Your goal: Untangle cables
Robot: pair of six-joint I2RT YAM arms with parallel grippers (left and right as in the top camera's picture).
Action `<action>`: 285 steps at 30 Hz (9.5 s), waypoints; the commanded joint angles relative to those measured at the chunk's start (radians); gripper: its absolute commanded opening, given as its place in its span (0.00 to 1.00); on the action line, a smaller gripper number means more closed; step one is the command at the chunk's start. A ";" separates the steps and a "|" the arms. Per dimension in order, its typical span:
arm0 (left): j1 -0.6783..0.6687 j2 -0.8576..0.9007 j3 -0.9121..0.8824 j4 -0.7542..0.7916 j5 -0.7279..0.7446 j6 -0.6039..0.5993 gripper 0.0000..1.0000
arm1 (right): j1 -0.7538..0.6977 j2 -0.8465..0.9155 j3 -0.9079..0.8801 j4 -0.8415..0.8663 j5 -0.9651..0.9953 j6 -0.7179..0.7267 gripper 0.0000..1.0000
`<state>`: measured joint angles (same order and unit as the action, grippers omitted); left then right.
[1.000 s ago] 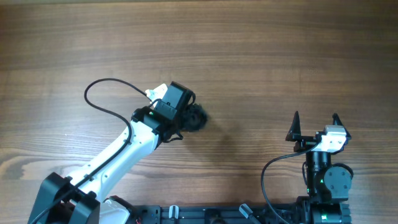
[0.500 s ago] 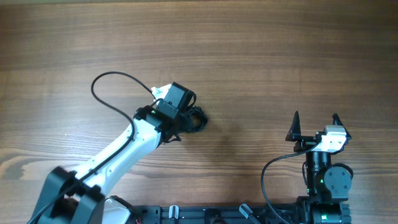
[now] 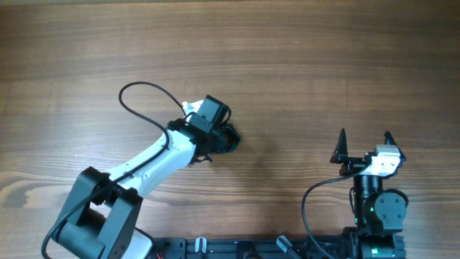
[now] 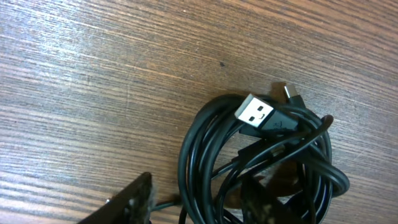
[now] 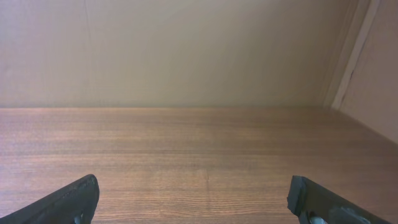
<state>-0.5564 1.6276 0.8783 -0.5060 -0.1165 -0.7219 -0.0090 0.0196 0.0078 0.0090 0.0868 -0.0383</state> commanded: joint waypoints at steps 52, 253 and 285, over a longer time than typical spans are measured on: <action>0.005 -0.554 0.037 0.008 0.441 0.802 0.04 | 0.006 0.003 -0.003 0.008 -0.291 1.149 1.00; 0.187 -0.311 0.036 -0.060 0.470 -0.571 1.00 | 0.457 1.166 0.387 0.557 -0.756 0.964 0.06; 0.100 -0.302 0.035 -0.061 0.383 -0.888 0.49 | 0.457 1.166 0.387 0.629 -0.803 1.246 0.05</action>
<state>-0.4480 1.3128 0.9051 -0.5701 0.2970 -1.5620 0.4503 1.1809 0.3790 0.6262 -0.6861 1.1820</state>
